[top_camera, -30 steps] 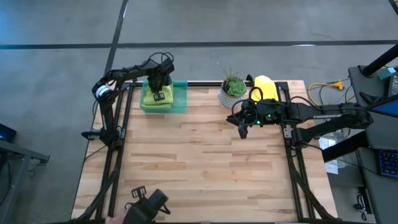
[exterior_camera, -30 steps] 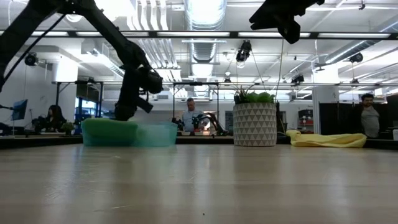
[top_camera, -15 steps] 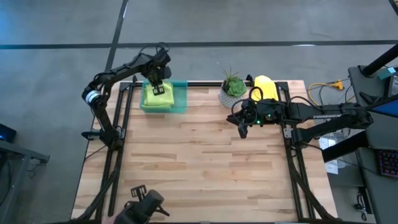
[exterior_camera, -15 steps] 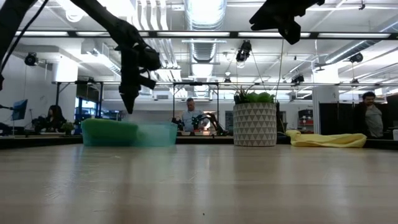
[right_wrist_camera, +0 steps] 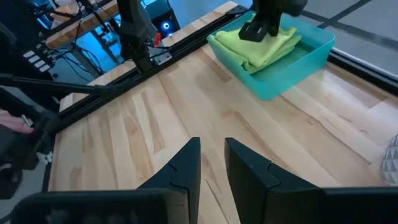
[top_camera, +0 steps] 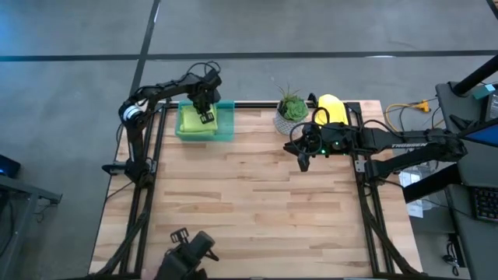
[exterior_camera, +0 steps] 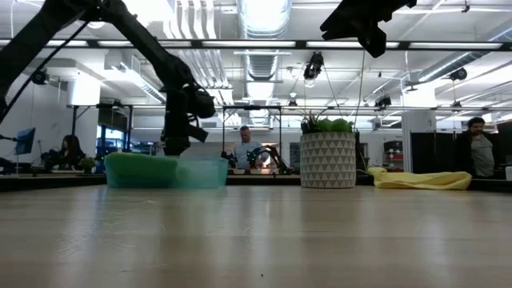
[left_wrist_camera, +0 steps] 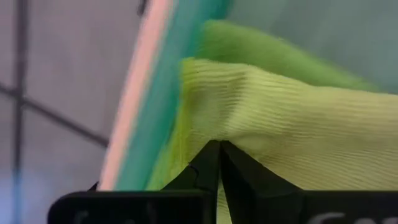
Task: Fold microfiber towels
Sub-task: Put the yellow-green microfiber cloth into the blue bin
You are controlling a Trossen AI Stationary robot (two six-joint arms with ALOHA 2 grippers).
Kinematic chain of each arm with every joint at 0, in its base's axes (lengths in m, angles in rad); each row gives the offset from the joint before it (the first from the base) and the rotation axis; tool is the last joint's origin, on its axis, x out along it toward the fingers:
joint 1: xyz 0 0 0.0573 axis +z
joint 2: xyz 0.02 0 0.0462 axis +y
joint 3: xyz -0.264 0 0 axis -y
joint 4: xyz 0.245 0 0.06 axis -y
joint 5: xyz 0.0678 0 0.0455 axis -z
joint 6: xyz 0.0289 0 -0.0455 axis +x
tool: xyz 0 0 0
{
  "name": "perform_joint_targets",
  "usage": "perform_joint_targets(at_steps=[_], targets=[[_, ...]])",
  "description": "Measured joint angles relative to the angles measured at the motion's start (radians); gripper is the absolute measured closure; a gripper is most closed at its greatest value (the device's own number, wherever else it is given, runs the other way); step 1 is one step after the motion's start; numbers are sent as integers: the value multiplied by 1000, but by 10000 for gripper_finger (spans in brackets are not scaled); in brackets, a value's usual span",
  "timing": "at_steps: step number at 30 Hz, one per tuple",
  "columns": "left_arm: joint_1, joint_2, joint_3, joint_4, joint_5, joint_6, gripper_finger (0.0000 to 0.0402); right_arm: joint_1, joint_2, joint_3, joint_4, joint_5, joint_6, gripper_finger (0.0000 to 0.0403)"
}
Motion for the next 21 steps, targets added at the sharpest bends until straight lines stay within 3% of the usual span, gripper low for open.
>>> perform_joint_targets(at_steps=[3,8,13,21], targets=[[2,-14,18,-16,-57,-28,398,0,0,0,-1,-7,24,335],[4,-124,27,-112,-53,-3,398,0,0,0,-3,-26,30,335],[6,-195,-4,-295,112,-7,398,0,0,0,-6,-26,29,335],[5,-178,-159,-328,158,-8,398,0,1,0,-5,-26,14,335]])
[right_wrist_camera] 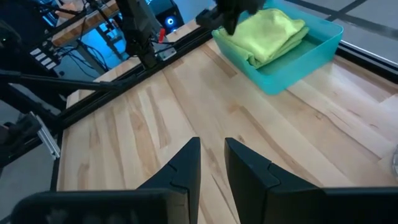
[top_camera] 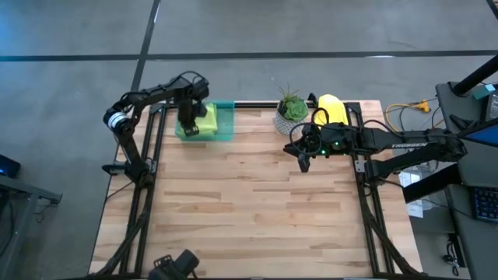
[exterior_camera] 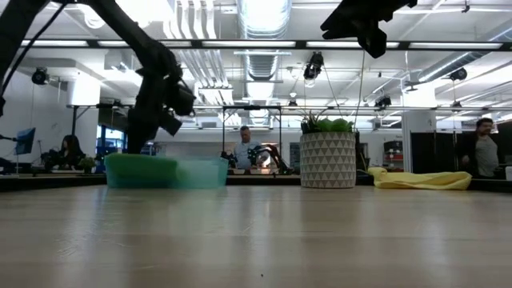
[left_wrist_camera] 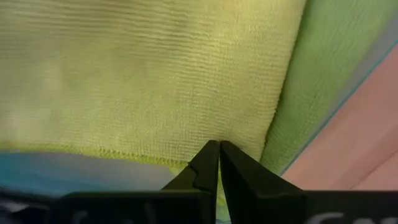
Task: Fold microfiber towels
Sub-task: Put the yellow-green microfiber cloth into the blue bin, then fold the yellow microfiber cloth
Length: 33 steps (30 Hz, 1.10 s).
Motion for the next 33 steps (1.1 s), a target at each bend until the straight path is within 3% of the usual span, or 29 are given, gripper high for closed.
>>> perform_joint_targets(at_steps=[6,12,15,18,25,33], targets=[[0,-9,-33,6,-53,-23,398,0,0,0,0,0,-2,335],[0,-119,3,10,-82,-41,398,-2,-1,0,0,9,-4,335],[0,-202,13,27,-19,-78,398,-21,-6,0,-15,67,8,335],[0,-297,12,70,116,-120,398,-67,-24,0,-62,121,44,335],[-6,-480,10,281,403,-285,398,-276,-92,0,-230,132,130,311],[-52,-530,10,575,445,-392,398,-654,-1,0,-551,25,120,232]])
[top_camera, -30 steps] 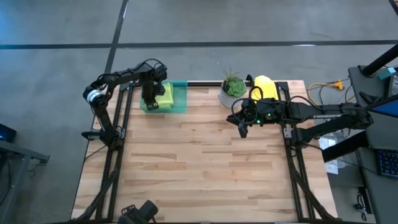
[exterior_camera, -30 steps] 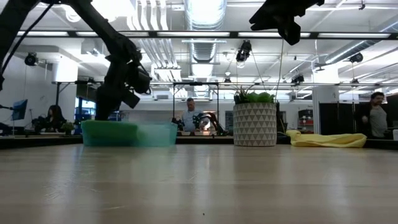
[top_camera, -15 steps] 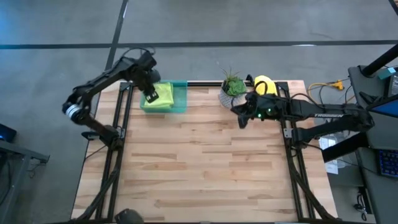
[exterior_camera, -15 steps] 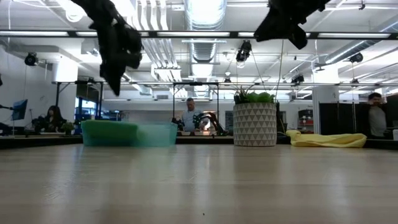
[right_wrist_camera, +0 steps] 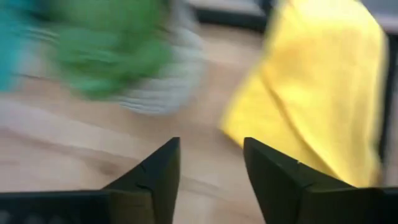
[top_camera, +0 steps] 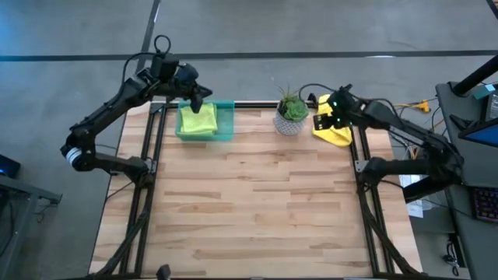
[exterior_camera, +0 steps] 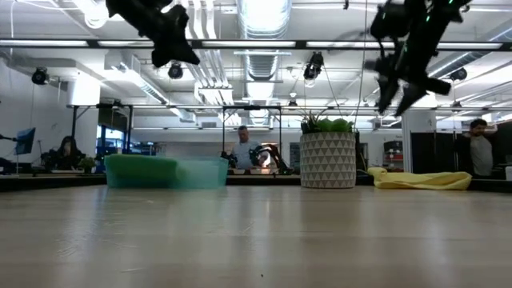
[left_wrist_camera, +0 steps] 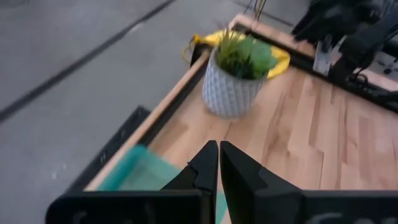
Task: Fold microfiber towels
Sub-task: Fold the yellow microfiber cloth
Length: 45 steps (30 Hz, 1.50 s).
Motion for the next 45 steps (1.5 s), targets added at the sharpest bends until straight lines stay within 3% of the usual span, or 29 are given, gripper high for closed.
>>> perform_joint_targets(at_steps=[3,6,11,14,25,34,41,45], targets=[[-16,19,0,56,1,-1,398,-124,78,0,-31,-26,-70,208],[-31,50,0,79,0,-2,398,-224,151,0,48,-52,-94,199],[-53,105,0,84,1,-134,398,-405,265,0,254,-267,-18,198],[-66,129,-1,79,4,-182,398,-477,337,0,298,-341,45,198],[-121,160,-1,89,22,-182,398,-525,521,34,420,-348,251,201],[-129,160,-1,89,23,-182,398,-531,616,69,408,-342,351,231],[-139,160,-1,87,23,-182,398,-546,637,77,421,-338,356,253],[-146,159,-1,87,23,-182,398,-546,632,77,432,-336,315,289]])
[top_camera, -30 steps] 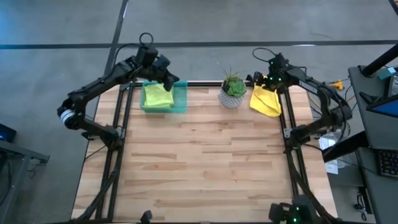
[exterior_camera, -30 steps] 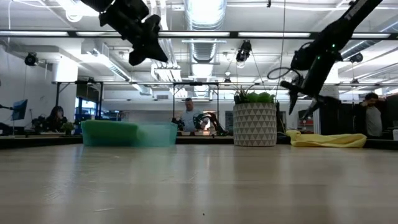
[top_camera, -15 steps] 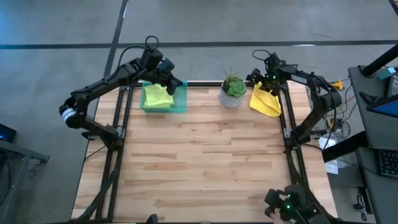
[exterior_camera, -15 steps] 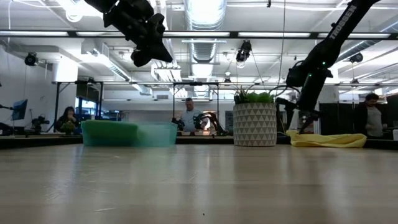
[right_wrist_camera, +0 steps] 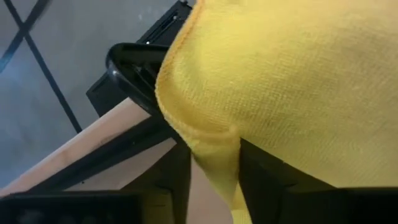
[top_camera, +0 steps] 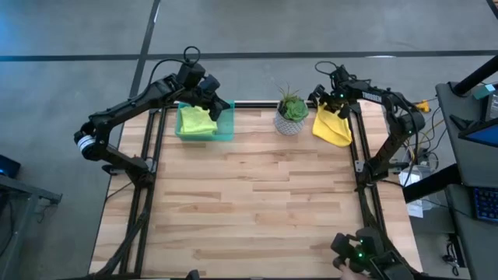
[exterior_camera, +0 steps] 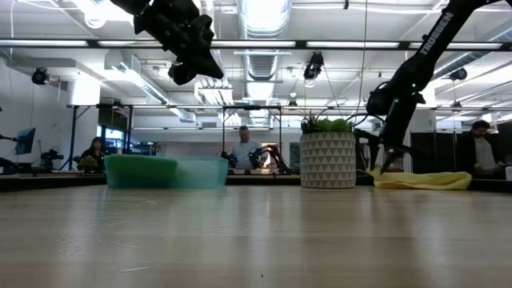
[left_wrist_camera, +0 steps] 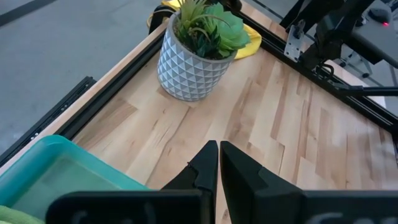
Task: Fold microfiber towels
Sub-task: Fold the yellow microfiber cloth
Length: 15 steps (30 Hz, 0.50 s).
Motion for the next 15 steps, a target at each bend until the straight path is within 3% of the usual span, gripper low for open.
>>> perform_joint_targets(at_steps=[7,15], targets=[[0,0,0,3,0,4,398,0,-39,0,11,15,-65,385],[-1,0,0,4,0,5,398,12,-225,0,8,62,-170,394]])
